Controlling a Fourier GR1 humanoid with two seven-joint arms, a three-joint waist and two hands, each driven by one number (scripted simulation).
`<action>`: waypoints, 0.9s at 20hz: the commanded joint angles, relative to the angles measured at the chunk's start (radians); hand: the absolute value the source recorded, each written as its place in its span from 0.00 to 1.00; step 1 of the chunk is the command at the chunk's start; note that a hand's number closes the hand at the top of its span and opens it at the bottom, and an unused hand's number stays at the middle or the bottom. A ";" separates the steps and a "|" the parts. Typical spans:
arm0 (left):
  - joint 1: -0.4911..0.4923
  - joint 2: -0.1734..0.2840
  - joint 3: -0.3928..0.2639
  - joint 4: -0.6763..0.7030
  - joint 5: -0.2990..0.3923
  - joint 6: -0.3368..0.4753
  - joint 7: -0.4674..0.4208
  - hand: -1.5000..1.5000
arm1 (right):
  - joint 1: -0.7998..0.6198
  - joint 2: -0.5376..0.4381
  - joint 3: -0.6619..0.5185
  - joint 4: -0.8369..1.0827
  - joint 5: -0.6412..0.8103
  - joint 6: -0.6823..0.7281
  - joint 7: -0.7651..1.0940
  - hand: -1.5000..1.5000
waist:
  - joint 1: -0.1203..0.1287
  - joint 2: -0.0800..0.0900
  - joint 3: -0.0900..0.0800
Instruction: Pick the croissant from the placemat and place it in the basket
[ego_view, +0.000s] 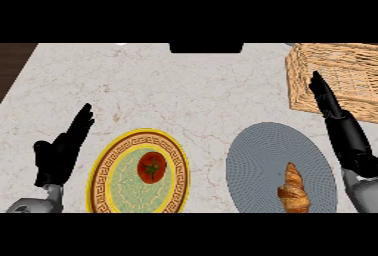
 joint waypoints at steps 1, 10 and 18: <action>-0.034 0.021 0.054 0.056 0.012 -0.039 -0.006 0.50 | -0.029 0.025 -0.084 0.121 -0.092 0.150 -0.124 1.00 | -0.002 -0.010 -0.007; -0.121 0.059 0.130 0.081 0.084 -0.039 0.087 0.50 | 0.007 -0.076 0.086 -0.080 0.116 0.375 -0.453 0.00 | -0.016 -0.012 -0.007; -0.141 0.036 0.138 0.063 0.079 -0.028 0.157 0.50 | 0.153 0.096 0.241 -0.452 0.305 0.092 0.008 0.00 | -0.023 -0.018 -0.009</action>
